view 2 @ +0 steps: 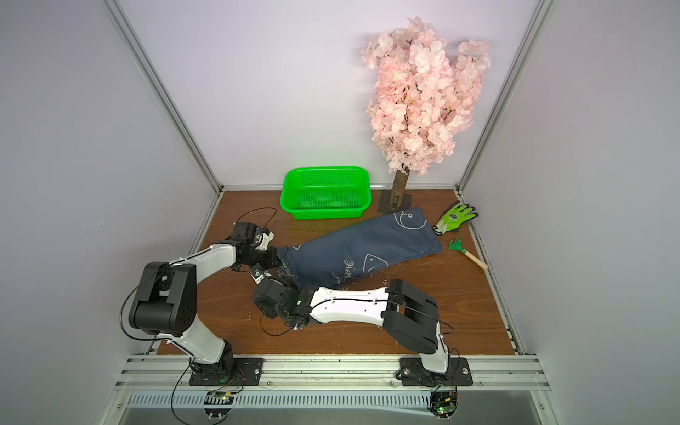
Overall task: Roll up the pillowcase
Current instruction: Roll the pillowcase at the center of the board.
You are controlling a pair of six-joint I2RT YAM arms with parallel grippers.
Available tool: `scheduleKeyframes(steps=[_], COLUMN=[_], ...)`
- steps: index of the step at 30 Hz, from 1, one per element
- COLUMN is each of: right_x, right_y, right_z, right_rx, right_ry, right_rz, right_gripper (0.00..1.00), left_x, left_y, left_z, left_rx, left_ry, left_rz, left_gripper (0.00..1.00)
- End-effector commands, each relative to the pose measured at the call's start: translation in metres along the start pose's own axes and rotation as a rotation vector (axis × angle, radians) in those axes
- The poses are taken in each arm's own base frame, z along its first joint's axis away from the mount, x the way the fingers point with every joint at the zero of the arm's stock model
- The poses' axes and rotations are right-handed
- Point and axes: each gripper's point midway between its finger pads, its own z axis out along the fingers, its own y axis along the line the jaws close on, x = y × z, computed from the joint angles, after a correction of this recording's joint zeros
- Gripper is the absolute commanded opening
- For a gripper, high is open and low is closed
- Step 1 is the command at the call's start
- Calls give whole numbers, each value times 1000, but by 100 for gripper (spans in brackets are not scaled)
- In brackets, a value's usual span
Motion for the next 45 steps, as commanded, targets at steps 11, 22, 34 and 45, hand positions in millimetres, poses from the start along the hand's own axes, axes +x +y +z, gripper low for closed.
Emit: scheduleKeyframes(steps=[11, 22, 34, 45], right_x=[39, 61, 48, 48], right_y=[-27, -26, -9, -23], right_z=[27, 33, 16, 3], right_rx=[275, 296, 18, -245], right_ry=[128, 192, 158, 117], right_rz=[-208, -220, 155, 515], right_gripper=[71, 29, 0, 0], left_x=[6, 3, -7, -32], left_y=[2, 6, 11, -8], left_z=[0, 0, -11, -17], left_rx=[-4, -35, -103, -103], left_ry=[102, 119, 95, 38], left_rz=[17, 31, 52, 122], left_gripper=[1, 3, 8, 42])
